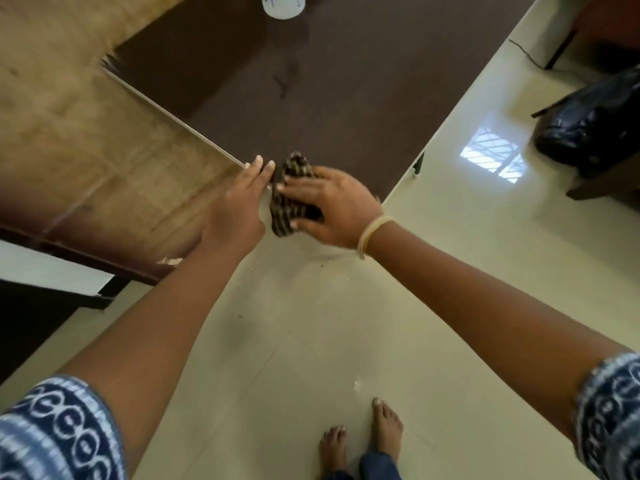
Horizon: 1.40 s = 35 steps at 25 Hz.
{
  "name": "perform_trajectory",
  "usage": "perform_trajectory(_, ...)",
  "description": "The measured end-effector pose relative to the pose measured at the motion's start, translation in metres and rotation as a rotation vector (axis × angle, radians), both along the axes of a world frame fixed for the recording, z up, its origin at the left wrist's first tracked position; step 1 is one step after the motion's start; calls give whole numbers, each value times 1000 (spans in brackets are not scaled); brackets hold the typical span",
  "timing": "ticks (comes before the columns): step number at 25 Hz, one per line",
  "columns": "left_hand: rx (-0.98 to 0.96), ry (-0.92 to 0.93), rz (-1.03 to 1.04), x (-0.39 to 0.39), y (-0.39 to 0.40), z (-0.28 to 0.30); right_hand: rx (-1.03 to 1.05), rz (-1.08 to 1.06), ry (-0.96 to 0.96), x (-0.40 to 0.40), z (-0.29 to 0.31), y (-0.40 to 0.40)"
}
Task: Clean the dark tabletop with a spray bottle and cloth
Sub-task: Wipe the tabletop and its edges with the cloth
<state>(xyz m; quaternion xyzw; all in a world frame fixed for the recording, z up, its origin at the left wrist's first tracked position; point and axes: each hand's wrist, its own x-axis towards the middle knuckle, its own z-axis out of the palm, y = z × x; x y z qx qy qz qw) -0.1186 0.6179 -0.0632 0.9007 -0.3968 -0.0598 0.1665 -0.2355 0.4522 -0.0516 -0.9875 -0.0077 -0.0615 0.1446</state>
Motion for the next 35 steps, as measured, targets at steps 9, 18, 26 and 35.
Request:
perform_trajectory(9, -65, -16, 62, -1, -4, -3, -10, -62, -254, -88, -33, 7)
perform_trajectory(18, -170, -63, 41, 19, -2, -1, -179, -92, 178, -23, 4, 27)
perform_trajectory(26, -5, -41, 152, 122, 57, -18, -407, -360, 146, 17, -14, 57)
perform_trajectory(35, -932, 1414, 704, 260, 27, 11, -497, -359, 177, 146, -17, 76)
